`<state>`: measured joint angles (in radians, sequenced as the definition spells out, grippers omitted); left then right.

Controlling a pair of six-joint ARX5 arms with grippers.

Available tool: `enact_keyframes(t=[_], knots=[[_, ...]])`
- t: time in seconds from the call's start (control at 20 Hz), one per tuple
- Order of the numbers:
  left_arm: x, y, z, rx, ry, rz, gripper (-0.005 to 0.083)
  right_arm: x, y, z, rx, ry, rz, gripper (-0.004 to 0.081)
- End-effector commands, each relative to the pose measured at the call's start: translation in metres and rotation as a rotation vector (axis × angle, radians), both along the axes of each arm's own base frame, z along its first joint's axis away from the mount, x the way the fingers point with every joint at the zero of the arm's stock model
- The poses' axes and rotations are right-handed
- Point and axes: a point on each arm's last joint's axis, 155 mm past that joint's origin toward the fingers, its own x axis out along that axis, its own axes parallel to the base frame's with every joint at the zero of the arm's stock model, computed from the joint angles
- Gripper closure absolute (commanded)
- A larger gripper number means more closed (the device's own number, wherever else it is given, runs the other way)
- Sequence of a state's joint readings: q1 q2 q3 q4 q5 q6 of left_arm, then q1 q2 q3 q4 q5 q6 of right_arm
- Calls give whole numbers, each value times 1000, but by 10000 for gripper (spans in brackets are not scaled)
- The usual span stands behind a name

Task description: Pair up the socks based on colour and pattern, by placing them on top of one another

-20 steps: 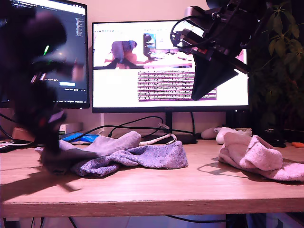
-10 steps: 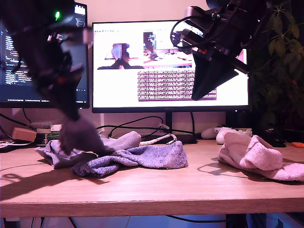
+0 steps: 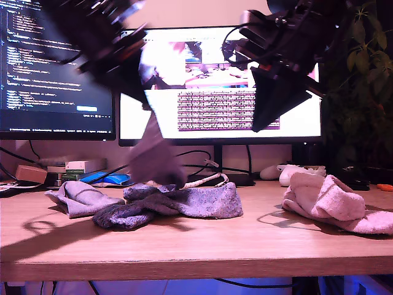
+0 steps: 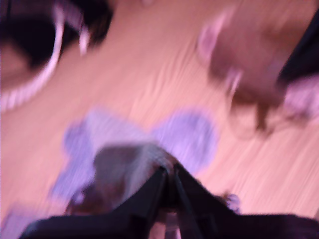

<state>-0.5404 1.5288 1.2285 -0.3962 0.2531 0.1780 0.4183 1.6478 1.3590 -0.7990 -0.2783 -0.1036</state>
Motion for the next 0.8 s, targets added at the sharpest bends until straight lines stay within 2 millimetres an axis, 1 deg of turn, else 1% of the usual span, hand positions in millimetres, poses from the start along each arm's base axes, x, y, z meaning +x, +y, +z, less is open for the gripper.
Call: enact_keyframes(t=[0.0, 0.1, 0.15, 0.2, 0.3, 0.4, 0.45, 0.5, 0.55, 0.6, 0.65, 0.75], knots=[[-2, -18, 2, -51, 7, -29, 794, -1, -5, -10, -12, 24, -10, 780], [-16, -41, -5, -74, 39, -91, 794, 1, -10, -10, -13, 26, -23, 780], [-22, -51, -14, -66, 58, -119, 794, 3, -14, -10, -16, 28, -34, 780], [-30, -61, -26, -52, 84, -145, 794, 5, -19, -10, -17, 29, -46, 780], [-46, -79, -57, -8, 147, -193, 793, 9, -27, -11, -17, 30, -69, 780], [-61, -87, -84, 44, 211, -227, 793, 12, -34, -11, -17, 32, -90, 780], [-69, -88, -93, 62, 239, -241, 793, 13, -36, -11, -16, 32, -95, 780], [-77, -89, -97, 75, 260, -253, 793, 14, -37, -11, -13, 32, -98, 780], [-79, -89, -99, 83, 268, -256, 793, 14, -37, -10, -12, 32, -98, 780], [-78, -89, -99, 83, 264, -253, 773, 14, -37, -10, -9, 30, -96, 780], [-76, -88, -98, 86, 254, -246, 709, 14, -36, -10, -8, 31, -95, 780], [-74, -90, -97, 79, 244, -244, 491, 12, -32, -10, -3, 33, -85, 780]])
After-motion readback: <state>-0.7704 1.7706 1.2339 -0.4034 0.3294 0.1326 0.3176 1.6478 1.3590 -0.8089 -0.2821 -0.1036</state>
